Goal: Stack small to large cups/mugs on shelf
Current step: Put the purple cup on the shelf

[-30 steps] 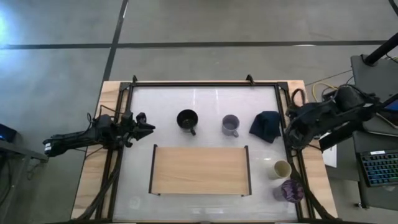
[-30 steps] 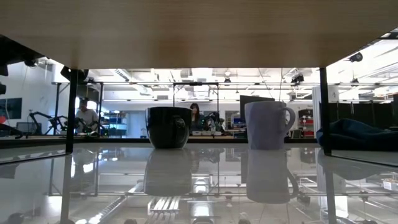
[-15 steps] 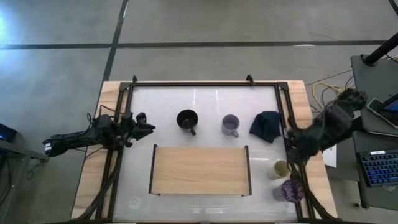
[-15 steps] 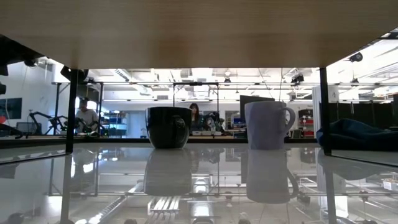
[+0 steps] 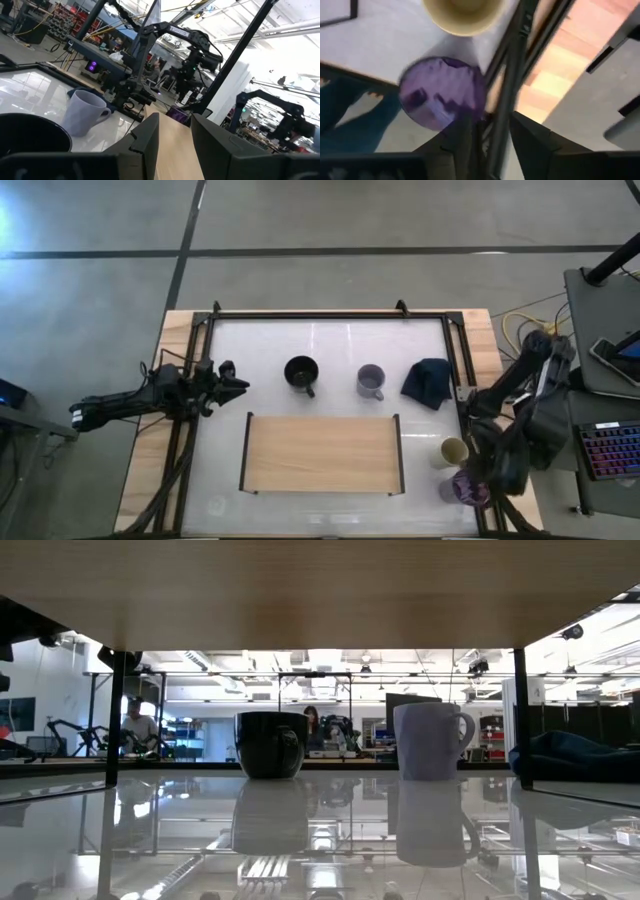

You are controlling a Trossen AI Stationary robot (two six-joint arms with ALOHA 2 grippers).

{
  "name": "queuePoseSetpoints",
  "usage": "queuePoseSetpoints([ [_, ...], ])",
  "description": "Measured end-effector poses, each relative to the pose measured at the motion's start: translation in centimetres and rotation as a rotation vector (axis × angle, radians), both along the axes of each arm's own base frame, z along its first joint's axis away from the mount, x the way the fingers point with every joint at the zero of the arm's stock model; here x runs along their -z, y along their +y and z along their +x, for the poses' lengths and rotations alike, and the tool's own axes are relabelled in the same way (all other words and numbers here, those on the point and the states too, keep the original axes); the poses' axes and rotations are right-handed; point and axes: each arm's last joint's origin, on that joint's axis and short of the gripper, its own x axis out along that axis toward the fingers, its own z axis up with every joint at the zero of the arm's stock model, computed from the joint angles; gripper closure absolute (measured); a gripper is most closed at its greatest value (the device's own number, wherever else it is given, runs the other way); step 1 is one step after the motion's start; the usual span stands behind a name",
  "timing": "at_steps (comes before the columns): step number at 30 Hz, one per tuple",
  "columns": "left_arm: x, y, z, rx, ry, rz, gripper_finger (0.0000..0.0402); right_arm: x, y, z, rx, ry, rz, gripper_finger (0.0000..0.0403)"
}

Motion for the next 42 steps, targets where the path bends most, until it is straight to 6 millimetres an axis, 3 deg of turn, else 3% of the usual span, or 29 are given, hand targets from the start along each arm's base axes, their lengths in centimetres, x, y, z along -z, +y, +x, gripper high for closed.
queuePoseSetpoints([
  [7, 0.0, 0.0, 0.0, 0.0, 0.001, 0.0, 0.0301, 1.0, 2.8, 1.9, 0.014, 0.043, -0.06, 0.023],
  [14, 0.0, 0.0, 0.0, 0.0, 0.0, 0.0, 0.0301, 2.6, 3.8, 2.4, 0.037, 0.119, -0.148, 0.0228],
  [28, 0.0, 0.0, 0.0, 0.0, 0.0, 0.0, 0.0301, 4.8, 3.0, 1.4, 0.031, 0.166, -0.212, 0.0232],
  [42, 0.0, 0.0, 0.0, 0.0, 0.0, 0.0, 0.0301, 6.7, 2.7, 0.4, -0.009, 0.114, -0.12, 0.0256],
])
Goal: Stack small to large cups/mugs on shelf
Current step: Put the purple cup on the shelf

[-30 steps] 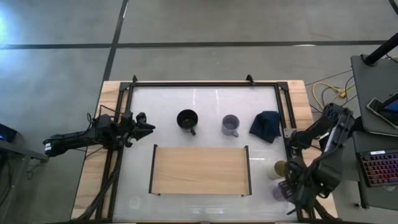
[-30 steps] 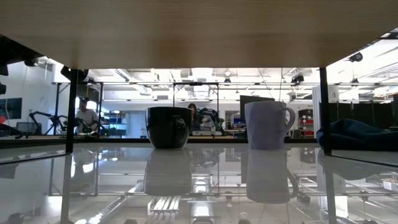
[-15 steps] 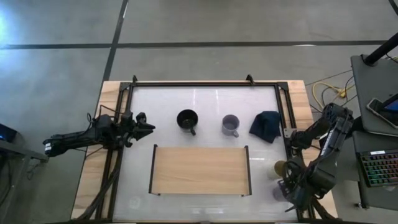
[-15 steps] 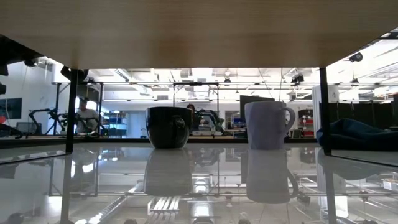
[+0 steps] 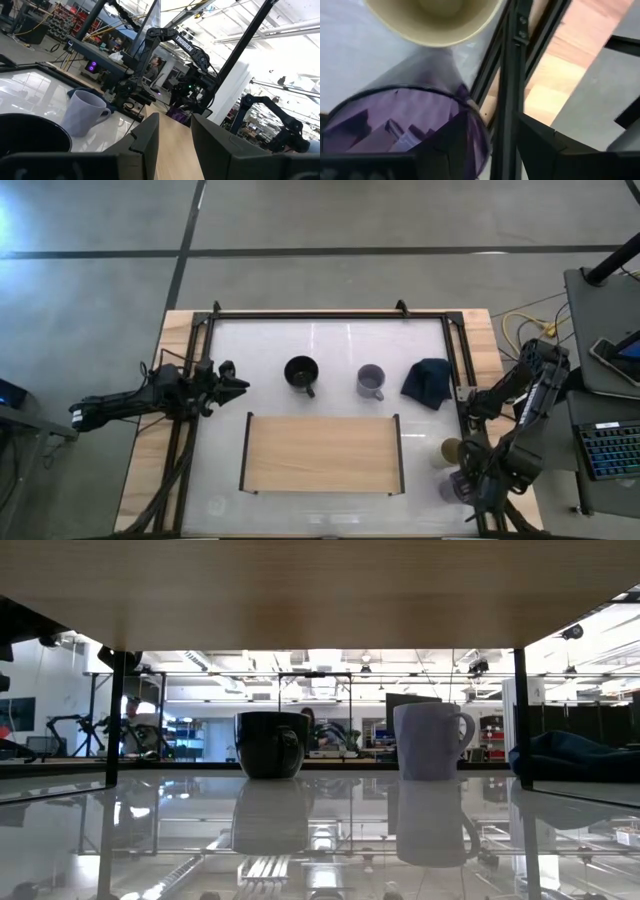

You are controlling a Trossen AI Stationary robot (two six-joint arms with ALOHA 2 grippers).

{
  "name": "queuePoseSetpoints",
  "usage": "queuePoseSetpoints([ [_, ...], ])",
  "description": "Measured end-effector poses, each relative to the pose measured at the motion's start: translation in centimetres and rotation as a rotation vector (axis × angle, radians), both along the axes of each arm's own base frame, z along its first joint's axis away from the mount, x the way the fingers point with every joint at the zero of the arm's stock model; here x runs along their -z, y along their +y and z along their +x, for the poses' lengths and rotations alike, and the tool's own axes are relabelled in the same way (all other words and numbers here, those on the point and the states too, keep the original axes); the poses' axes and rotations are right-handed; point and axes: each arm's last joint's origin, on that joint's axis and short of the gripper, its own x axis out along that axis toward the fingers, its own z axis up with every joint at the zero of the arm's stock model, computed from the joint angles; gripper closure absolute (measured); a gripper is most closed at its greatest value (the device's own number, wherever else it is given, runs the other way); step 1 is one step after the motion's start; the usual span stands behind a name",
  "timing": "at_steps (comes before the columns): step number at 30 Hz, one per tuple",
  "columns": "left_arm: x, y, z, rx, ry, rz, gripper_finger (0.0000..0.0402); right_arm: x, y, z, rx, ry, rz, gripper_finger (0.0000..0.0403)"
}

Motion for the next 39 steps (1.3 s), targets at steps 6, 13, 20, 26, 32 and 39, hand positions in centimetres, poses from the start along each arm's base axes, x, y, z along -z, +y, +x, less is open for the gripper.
queuePoseSetpoints([
  [6, 0.0, 0.0, 0.0, 0.0, 0.0, 0.0, 0.0301, 1.1, 0.3, -0.1, -0.019, -0.023, 0.044, 0.0276],
  [13, 0.0, 0.0, 0.0, 0.0, 0.0, 0.0, 0.0301, 0.8, 0.4, -0.2, -0.049, -0.031, 0.061, 0.034],
  [20, 0.0, 0.0, 0.0, 0.0, 0.0, 0.0, 0.0301, 0.5, 0.5, -0.2, -0.073, -0.027, 0.087, 0.039],
  [26, 0.0, 0.0, 0.0, 0.0, 0.0, 0.0, 0.0301, -1.2, 0.9, -0.1, -0.148, -0.057, 0.15, 0.0393],
  [32, 0.0, 0.0, 0.0, 0.0, 0.0, 0.0, 0.0301, -5.0, 1.4, 0.3, -0.21, -0.199, 0.259, 0.0394],
  [39, 0.0, 0.0, 0.0, 0.0, 0.0, 0.0, 0.0301, -8.9, 0.0, 1.5, -0.23, -0.395, 0.153, 0.0394],
])
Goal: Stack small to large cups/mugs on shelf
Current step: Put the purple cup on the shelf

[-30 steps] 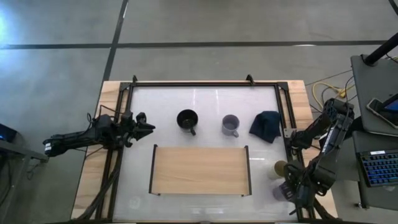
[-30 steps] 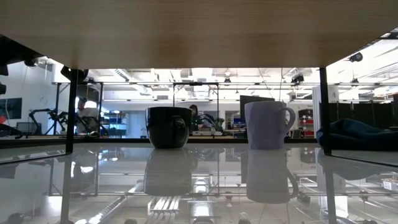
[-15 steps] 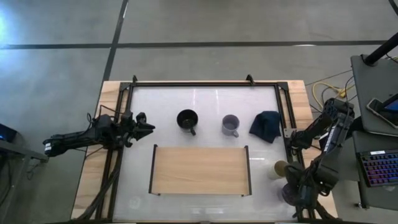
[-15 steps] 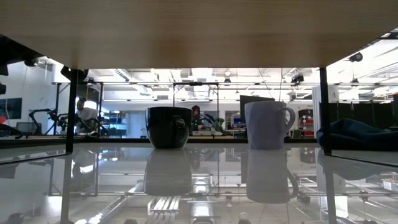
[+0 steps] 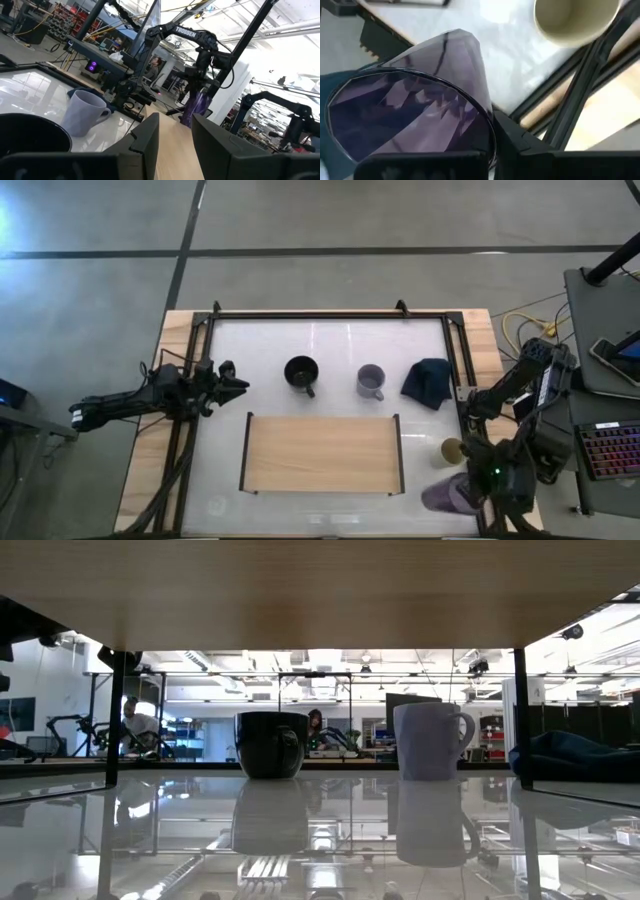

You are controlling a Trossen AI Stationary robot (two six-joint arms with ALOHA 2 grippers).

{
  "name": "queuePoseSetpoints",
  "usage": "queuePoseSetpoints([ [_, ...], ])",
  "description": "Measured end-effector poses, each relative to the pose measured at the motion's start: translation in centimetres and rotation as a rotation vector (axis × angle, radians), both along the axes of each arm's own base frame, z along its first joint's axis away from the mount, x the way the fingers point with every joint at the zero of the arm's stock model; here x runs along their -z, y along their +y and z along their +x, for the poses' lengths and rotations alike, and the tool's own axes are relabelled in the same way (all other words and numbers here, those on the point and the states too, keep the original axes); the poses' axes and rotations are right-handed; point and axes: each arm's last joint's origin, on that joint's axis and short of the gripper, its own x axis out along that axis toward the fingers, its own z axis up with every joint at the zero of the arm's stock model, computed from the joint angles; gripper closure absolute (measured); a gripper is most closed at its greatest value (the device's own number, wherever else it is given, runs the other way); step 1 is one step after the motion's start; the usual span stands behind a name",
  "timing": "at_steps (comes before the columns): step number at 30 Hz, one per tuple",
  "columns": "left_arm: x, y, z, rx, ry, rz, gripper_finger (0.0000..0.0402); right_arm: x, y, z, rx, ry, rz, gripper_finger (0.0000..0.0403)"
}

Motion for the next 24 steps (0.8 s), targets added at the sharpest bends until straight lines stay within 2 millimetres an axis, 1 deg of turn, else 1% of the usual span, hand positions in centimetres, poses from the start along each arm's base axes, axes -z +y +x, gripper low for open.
queuePoseSetpoints([
  [3, 0.0, 0.0, 0.0, 0.0, 0.002, 0.0, 0.0301, -0.9, -0.4, 1.2, -0.064, -0.019, -0.039, 0.0394],
  [7, 0.0, 0.0, 0.0, 0.0, 0.001, 0.0, 0.0301, -2.2, -1.2, 3.1, -0.143, -0.07, -0.051, 0.0394],
  [11, 0.0, 0.0, 0.0, 0.0, 0.0, 0.0, 0.0301, -3.7, -2.0, 4.5, -0.208, -0.12, -0.052, 0.0394],
  [14, 0.0, 0.0, 0.0, 0.0, 0.0, 0.0, 0.0301, -5.0, -2.6, 5.1, -0.245, -0.175, -0.032, 0.0394],
  [16, 0.0, 0.0, 0.0, 0.0, 0.0, 0.0, 0.0301, -5.9, -2.8, 5.4, -0.265, -0.243, -0.036, 0.0394],
  [18, 0.0, 0.0, 0.0, 0.0, 0.0, 0.0, 0.0301, -6.6, -3.1, 5.4, -0.269, -0.282, -0.04, 0.0394],
  [21, 0.0, 0.0, 0.0, 0.0, 0.0, 0.0, 0.0301, -7.5, -3.5, 5.3, -0.259, -0.357, -0.081, 0.0394],
  [24, 0.0, 0.0, 0.0, 0.0, 0.0, 0.0, 0.0301, -7.9, -3.9, 5.5, -0.265, -0.418, -0.15, 0.0394],
])
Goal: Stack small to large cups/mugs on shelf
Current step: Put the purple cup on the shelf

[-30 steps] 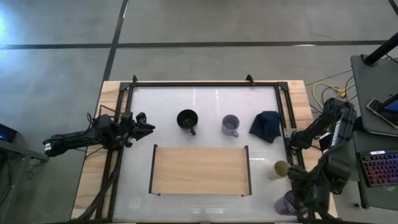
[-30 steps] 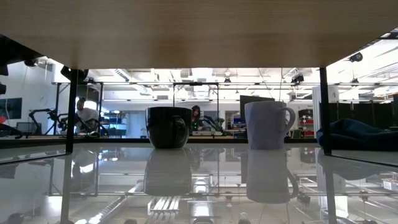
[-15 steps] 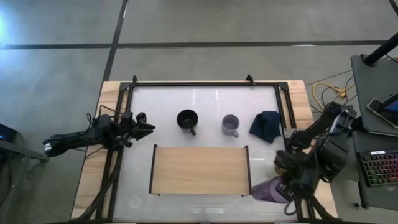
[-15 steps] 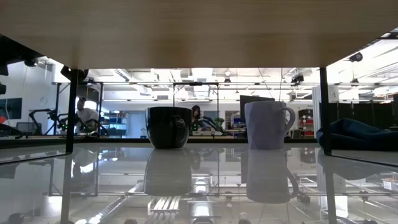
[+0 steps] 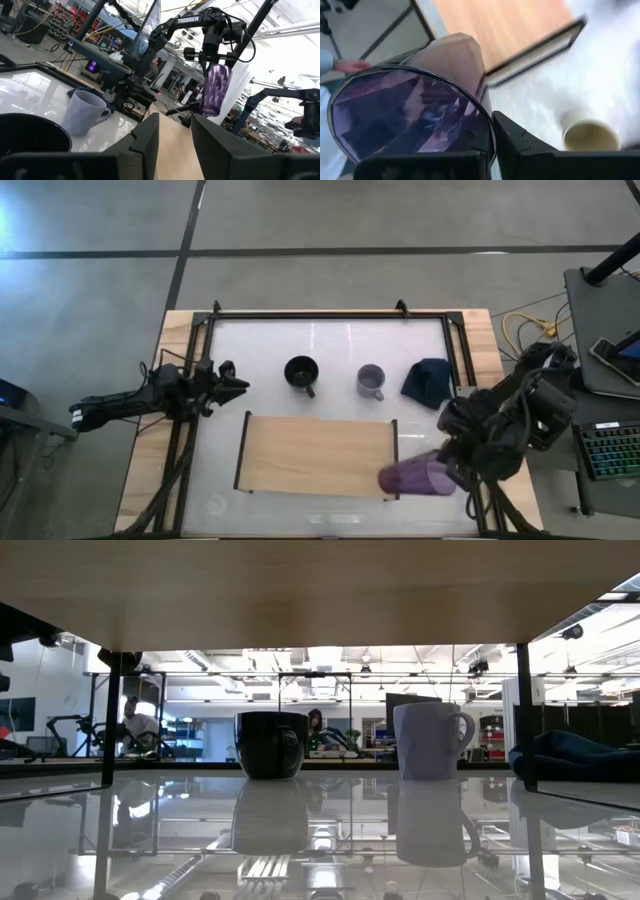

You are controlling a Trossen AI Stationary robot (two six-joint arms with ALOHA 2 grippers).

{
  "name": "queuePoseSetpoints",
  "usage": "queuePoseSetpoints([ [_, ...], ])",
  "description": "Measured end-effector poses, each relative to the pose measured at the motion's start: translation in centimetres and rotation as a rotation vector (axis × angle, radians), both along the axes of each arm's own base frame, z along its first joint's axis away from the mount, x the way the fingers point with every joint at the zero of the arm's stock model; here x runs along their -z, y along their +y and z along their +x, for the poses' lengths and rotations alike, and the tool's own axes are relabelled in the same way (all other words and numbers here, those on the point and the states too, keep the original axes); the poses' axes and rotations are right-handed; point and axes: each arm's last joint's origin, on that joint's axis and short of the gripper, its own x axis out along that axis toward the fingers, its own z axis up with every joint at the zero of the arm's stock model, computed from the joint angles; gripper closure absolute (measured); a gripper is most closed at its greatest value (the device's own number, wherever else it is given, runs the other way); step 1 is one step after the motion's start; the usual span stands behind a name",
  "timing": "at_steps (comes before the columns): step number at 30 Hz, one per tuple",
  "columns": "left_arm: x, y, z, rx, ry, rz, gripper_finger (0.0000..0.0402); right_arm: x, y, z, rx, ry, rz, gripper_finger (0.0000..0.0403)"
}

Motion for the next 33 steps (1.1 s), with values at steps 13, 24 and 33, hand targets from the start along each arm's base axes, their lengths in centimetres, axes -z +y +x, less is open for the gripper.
queuePoseSetpoints([
  [13, 0.0, 0.0, 0.0, 0.0, -0.001, 0.0, 0.0301, 2.2, -2.7, 6.6, -0.231, 0.072, -0.173, 0.0392],
  [24, 0.0, 0.0, 0.0, 0.0, 0.0, 0.0, 0.0301, 0.2, -3.9, 4.5, -0.264, 0.025, -0.063, 0.0392],
  [33, 0.0, 0.0, 0.0, 0.0, -0.001, 0.0, 0.0301, 0.1, -2.4, 3.9, -0.324, 0.069, 0.075, 0.0393],
])
